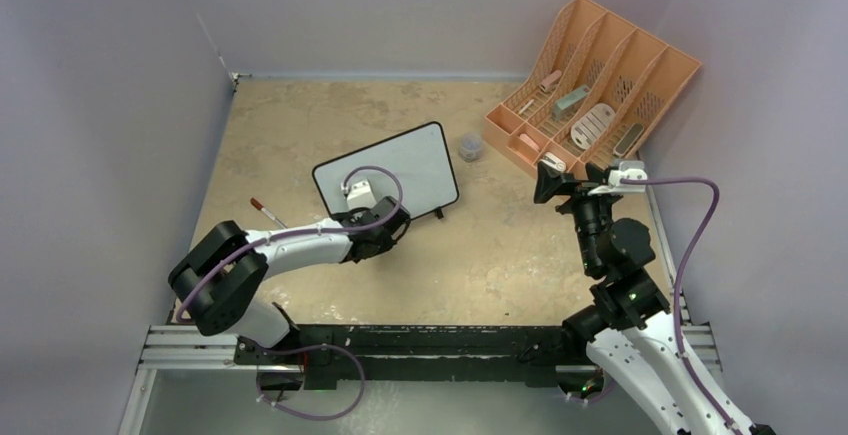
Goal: Write a sentence on the whiteboard
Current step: Move the whiteboard to the center of the board.
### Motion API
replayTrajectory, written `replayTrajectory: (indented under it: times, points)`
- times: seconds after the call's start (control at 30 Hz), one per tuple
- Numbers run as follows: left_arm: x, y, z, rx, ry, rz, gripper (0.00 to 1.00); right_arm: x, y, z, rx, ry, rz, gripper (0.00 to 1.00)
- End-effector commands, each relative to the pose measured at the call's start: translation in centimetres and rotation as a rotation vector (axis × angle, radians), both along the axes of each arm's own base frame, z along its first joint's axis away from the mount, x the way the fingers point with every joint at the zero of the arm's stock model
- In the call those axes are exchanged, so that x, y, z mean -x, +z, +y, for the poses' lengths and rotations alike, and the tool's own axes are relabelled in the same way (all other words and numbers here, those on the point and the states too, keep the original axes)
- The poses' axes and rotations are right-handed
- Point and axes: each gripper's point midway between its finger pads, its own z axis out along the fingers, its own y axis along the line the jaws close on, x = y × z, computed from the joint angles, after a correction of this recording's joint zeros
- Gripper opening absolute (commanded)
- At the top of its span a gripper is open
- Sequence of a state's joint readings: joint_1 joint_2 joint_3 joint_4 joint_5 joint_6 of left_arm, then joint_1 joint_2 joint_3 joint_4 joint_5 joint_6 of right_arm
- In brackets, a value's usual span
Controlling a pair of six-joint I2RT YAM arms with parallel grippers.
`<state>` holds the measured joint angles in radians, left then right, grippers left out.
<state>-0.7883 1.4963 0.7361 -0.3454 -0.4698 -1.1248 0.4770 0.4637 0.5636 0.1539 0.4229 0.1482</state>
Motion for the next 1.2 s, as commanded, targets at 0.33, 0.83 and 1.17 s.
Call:
replayTrajectory:
  times: [0.33,0.83,1.17]
  points:
    - [5.1,-0.6,-4.3,-0.067,0.011,0.068,0.00,0.9,2.6,1.5,-0.050,0.101,-0.092,0.99]
    - [6.0,3.0,-6.0,-0.011,-0.050,0.072,0.55,1.6,3.2,1.7,-0.063,0.125,-0.125,0.99]
    - [6.9,13.7,-3.2,0.009,-0.180,-0.044,0.81,1.3,3.0,1.1,-0.077,0.089,-0.111,0.99]
